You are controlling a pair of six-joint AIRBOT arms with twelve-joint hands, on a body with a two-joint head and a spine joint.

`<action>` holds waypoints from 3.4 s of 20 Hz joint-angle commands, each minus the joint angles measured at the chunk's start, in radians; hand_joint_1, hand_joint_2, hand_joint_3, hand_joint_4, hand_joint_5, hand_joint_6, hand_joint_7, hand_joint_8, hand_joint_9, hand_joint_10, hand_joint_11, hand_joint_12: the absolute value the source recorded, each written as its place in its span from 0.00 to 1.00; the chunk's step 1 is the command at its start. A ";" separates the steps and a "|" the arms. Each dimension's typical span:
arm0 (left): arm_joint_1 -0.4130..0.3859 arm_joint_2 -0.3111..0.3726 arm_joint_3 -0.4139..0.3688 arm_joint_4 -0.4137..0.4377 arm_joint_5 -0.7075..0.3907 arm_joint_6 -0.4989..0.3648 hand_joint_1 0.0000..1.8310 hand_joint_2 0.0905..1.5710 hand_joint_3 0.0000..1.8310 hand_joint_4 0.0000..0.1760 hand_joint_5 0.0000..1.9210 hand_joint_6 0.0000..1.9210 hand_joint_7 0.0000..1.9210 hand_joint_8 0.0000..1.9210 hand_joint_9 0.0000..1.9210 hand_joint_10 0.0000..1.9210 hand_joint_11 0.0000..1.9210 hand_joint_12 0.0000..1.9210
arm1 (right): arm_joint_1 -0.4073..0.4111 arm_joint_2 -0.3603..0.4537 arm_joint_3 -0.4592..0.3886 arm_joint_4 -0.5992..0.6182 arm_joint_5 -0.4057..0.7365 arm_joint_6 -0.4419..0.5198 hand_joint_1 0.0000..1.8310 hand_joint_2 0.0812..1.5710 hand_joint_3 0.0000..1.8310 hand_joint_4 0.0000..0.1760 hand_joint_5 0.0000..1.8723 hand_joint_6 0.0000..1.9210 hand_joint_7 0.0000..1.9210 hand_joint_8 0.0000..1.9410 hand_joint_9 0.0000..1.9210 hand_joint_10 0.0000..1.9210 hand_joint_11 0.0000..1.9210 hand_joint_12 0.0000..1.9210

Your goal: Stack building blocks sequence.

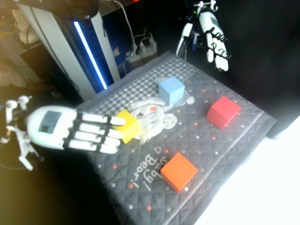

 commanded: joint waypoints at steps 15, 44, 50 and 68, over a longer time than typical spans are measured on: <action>-0.293 -0.135 0.093 0.415 0.237 -0.128 0.39 0.46 0.00 1.00 0.09 0.00 0.15 0.00 0.22 0.01 0.09 0.55 | 0.020 0.032 -0.029 0.010 0.254 0.002 0.49 0.78 0.00 0.33 0.09 0.00 0.08 0.00 0.11 0.00 0.10 0.08; -0.722 -0.200 0.293 0.306 0.389 0.075 0.75 0.66 0.00 0.00 0.55 0.40 0.56 0.42 0.51 0.61 0.36 0.72 | -0.005 0.023 -0.029 0.044 0.254 0.002 0.49 0.81 0.00 0.40 0.14 0.00 0.14 0.00 0.13 0.00 0.16 0.01; -0.754 -0.293 0.409 0.282 0.532 0.088 0.76 0.66 0.00 0.00 0.55 0.41 0.56 0.39 0.54 0.55 0.47 0.55 | -0.005 0.008 -0.023 0.044 0.255 0.002 0.51 0.81 0.00 0.33 0.14 0.00 0.15 0.00 0.14 0.00 0.16 0.01; -0.724 -0.396 0.531 0.242 0.671 0.087 0.76 0.65 0.00 0.00 0.58 0.34 0.56 0.40 0.55 0.55 0.46 0.57 | -0.007 0.001 -0.022 0.044 0.254 0.002 0.44 0.85 0.00 0.12 0.13 0.00 0.15 0.00 0.15 0.00 0.16 0.01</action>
